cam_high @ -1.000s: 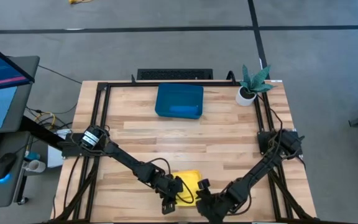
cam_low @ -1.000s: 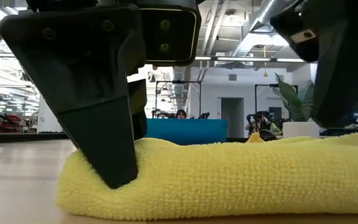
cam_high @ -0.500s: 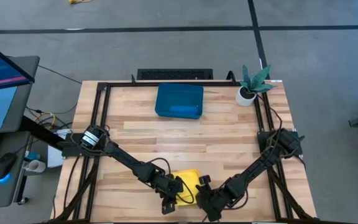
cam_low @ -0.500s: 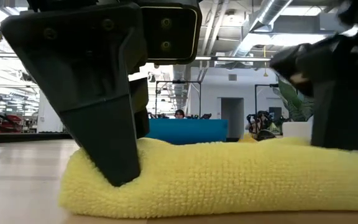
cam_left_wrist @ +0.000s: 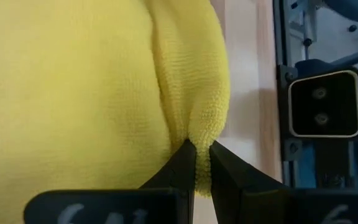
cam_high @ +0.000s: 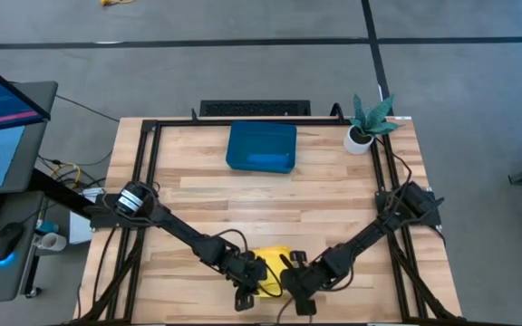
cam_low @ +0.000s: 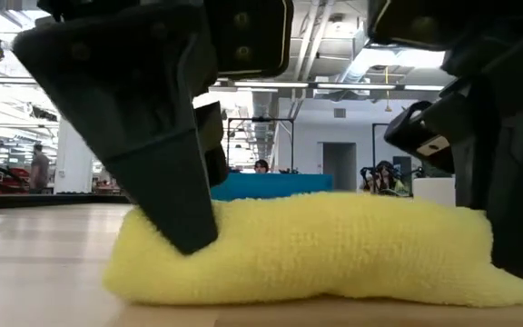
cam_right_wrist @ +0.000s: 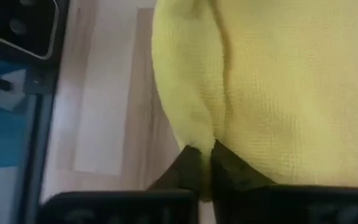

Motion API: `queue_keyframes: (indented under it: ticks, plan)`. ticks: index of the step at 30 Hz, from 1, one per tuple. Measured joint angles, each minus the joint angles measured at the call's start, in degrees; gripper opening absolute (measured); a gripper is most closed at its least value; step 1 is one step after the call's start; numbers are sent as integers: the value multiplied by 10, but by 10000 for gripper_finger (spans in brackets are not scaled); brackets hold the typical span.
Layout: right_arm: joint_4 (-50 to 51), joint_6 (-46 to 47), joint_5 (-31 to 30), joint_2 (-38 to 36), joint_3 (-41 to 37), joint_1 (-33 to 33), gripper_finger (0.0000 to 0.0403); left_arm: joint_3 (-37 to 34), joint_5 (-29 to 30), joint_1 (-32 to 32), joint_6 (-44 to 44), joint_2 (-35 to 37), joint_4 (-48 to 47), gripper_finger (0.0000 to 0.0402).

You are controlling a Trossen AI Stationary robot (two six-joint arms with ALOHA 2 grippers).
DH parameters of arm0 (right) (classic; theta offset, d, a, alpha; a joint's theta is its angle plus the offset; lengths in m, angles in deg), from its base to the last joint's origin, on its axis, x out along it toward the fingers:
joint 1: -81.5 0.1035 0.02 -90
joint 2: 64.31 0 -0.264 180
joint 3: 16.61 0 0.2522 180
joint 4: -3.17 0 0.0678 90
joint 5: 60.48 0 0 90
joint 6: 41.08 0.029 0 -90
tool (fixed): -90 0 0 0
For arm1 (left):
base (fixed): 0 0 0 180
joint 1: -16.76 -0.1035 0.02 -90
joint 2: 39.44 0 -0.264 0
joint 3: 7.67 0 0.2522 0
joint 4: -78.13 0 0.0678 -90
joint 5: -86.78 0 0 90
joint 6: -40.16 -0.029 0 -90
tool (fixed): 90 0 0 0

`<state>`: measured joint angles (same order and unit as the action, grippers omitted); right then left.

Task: Roll microfiber towels into tight, uniform cylinder then place into a basket
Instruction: Roll the yellow microfiber cloth

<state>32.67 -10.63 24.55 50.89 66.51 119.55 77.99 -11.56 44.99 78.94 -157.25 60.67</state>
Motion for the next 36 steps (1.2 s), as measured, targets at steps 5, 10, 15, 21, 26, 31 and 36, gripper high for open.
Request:
queue_keyframes:
  ticks: [5, 10, 15, 21, 26, 31, 36]
  plan:
    - [-17, 27, 61, 1, 0, -13, 24, 0, 37, 5, -22, 16, -27, 20]
    - [-38, 67, 114, 3, -1, -26, 20, 1, 98, 19, -52, 36, -68, 20]
    - [-41, 111, 140, 4, -1, -41, 14, 1, 168, 49, -120, 58, -76, 20]
    - [-46, 131, 142, 4, -1, -57, 14, 0, 249, 97, -227, 67, -79, 22]
    - [-51, 137, 142, 4, -1, -67, 14, 0, 257, 112, -240, 64, -104, 30]
    - [-50, 137, 142, 4, -1, -67, 14, 0, 254, 109, -232, 64, -110, 45]
    - [-48, 137, 148, 4, -2, -66, 14, 0, 247, 101, -221, 64, -114, 87]
